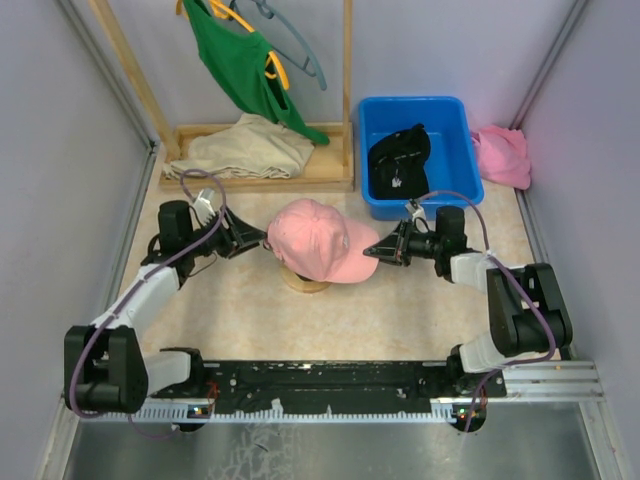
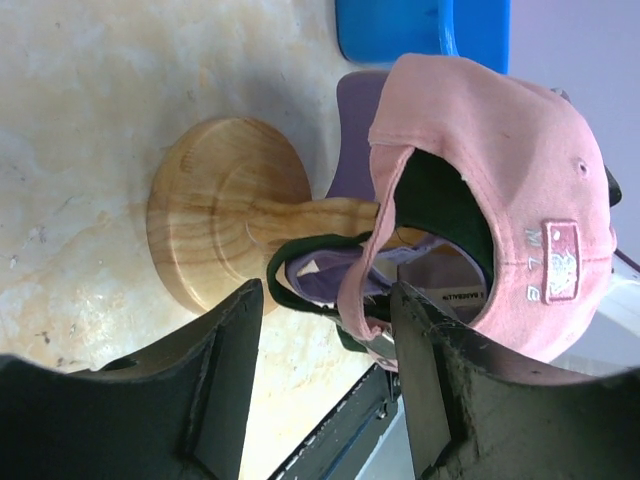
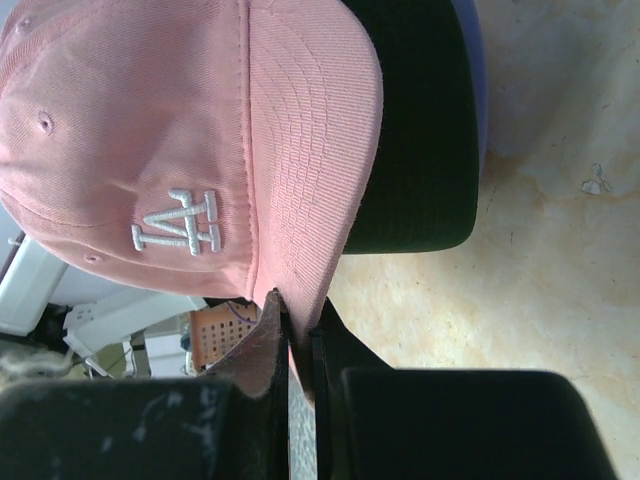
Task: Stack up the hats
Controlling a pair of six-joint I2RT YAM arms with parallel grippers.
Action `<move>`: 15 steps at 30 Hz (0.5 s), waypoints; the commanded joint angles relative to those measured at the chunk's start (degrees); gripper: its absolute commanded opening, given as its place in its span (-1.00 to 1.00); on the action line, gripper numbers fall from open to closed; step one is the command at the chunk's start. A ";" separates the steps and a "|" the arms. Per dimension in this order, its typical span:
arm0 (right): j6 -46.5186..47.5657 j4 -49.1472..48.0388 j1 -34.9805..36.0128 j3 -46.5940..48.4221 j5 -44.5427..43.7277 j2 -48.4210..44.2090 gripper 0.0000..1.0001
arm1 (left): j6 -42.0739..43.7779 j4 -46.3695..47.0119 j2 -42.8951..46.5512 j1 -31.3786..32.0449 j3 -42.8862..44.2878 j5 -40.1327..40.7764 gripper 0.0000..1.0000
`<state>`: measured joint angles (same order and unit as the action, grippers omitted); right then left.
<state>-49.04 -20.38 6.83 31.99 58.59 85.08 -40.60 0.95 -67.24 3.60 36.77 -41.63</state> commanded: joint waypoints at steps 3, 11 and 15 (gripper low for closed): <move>5.87 7.64 -0.95 -1.39 -8.23 0.48 -1.00 | -1.61 6.75 -3.14 1.73 0.09 -1.75 0.27; 6.36 8.70 -0.95 -0.94 -8.19 -0.35 -1.00 | -0.32 8.76 -10.42 7.39 1.26 3.10 0.02; 7.72 10.92 -0.94 -0.34 -9.39 -1.71 -0.63 | -0.19 9.43 -12.87 7.92 0.75 4.17 -0.42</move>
<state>-48.38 -18.83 6.81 32.01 58.15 83.88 -42.17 9.08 -78.13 10.92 36.88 -40.12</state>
